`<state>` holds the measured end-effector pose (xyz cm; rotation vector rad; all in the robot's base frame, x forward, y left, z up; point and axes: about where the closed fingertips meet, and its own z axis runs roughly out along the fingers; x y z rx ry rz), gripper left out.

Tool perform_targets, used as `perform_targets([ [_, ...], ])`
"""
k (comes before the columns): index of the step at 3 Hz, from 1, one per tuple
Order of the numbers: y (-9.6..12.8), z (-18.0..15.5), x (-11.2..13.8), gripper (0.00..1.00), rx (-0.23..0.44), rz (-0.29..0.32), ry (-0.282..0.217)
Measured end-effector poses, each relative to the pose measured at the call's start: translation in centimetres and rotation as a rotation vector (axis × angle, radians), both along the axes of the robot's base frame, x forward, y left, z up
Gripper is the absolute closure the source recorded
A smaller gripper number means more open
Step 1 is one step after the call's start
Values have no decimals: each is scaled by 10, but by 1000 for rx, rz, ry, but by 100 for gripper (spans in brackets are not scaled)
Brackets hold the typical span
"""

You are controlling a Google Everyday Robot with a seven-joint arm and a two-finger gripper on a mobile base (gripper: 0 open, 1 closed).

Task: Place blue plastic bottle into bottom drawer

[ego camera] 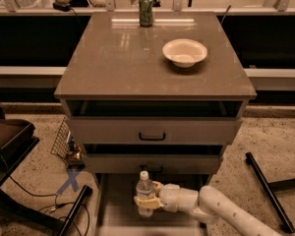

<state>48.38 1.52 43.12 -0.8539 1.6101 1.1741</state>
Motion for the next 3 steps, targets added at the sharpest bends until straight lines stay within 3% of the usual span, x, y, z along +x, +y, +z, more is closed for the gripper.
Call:
perform_targets([
  [1, -18, -31, 15, 100, -9, 78, -41],
  [2, -32, -47, 29, 100, -38, 106, -75],
  [3, -32, -47, 29, 100, -38, 106, -75],
])
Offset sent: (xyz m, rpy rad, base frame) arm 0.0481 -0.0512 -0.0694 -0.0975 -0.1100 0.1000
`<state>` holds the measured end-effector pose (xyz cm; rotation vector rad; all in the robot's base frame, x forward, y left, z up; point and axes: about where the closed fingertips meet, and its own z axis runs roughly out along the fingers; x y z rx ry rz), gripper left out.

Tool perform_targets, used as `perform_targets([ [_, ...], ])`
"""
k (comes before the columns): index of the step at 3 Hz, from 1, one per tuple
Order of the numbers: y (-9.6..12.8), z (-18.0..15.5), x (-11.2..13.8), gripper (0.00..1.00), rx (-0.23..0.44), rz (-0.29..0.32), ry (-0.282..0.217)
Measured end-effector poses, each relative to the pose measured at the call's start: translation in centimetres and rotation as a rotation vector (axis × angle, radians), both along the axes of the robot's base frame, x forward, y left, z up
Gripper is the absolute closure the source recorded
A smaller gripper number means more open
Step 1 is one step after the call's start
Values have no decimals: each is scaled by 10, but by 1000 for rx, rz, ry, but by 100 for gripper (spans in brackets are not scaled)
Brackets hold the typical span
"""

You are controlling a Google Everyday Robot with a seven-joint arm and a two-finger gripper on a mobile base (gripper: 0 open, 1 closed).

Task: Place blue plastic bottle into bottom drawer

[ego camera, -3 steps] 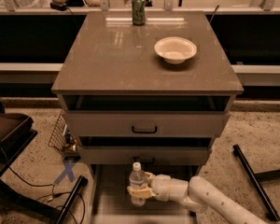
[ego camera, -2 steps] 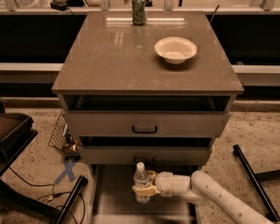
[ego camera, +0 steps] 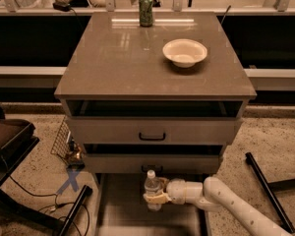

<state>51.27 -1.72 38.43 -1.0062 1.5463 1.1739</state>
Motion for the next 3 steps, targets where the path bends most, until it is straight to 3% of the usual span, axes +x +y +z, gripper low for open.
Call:
perform_targets([
  [1, 11, -23, -5, 100, 24, 24, 1],
  [3, 44, -97, -28, 100, 114, 164, -74],
])
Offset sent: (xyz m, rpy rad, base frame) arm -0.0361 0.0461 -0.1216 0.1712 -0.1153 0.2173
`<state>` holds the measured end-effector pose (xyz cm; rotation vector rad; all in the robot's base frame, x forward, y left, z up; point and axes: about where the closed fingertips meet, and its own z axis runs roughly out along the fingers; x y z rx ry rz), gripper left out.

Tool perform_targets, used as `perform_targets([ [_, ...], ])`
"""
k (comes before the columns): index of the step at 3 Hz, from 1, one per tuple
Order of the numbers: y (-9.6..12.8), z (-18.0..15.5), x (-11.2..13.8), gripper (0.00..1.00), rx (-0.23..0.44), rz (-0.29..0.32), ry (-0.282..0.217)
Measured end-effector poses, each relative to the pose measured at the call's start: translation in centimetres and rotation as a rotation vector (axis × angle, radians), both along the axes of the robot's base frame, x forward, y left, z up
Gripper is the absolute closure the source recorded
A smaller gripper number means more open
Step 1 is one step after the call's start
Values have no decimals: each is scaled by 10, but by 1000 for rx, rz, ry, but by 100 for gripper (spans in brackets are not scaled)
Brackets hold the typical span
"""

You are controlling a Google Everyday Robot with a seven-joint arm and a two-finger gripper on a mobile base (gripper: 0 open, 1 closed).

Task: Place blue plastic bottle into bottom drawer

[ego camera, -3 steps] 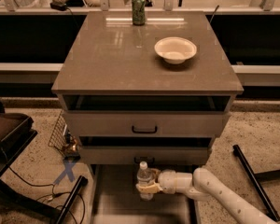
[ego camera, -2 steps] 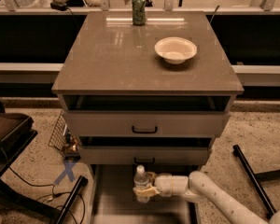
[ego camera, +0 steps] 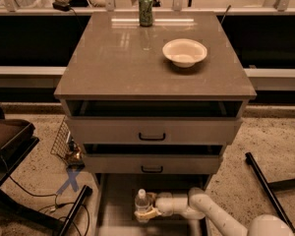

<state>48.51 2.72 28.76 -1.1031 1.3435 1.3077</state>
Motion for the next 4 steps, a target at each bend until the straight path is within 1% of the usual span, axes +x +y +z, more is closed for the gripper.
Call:
perform_targets([
  [1, 11, -31, -7, 100, 3, 30, -22],
  [3, 21, -72, -17, 100, -24, 16, -35],
  [4, 23, -83, -20, 100, -30, -3, -65],
])
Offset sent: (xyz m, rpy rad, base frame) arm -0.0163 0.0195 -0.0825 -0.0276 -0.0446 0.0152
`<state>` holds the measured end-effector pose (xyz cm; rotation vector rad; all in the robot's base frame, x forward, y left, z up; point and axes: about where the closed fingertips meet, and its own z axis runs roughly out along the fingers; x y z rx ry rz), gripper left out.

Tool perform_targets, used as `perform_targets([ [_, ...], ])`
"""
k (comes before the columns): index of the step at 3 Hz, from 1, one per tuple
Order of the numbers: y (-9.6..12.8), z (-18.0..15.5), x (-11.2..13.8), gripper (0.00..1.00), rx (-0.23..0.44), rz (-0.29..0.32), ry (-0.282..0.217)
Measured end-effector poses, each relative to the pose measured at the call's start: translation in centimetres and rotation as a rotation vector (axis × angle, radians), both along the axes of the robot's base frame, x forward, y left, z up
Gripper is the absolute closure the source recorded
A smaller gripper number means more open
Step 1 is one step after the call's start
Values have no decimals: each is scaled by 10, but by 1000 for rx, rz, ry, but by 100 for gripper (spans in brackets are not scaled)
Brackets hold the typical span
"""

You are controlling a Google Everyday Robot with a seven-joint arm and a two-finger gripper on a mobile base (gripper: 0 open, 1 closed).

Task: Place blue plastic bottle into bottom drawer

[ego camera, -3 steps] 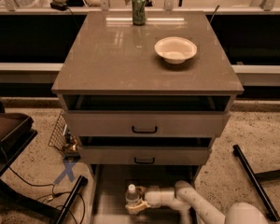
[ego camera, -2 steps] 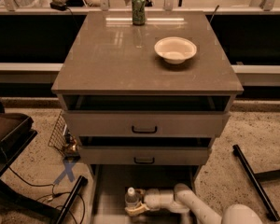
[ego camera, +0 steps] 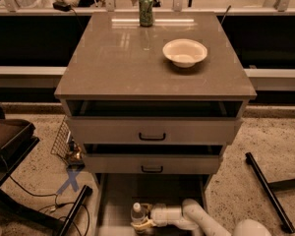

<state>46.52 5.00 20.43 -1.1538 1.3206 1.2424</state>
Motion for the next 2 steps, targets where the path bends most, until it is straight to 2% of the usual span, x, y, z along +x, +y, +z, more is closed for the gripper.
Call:
perform_targets([
  [2, 5, -1, -3, 54, 5, 5, -1],
])
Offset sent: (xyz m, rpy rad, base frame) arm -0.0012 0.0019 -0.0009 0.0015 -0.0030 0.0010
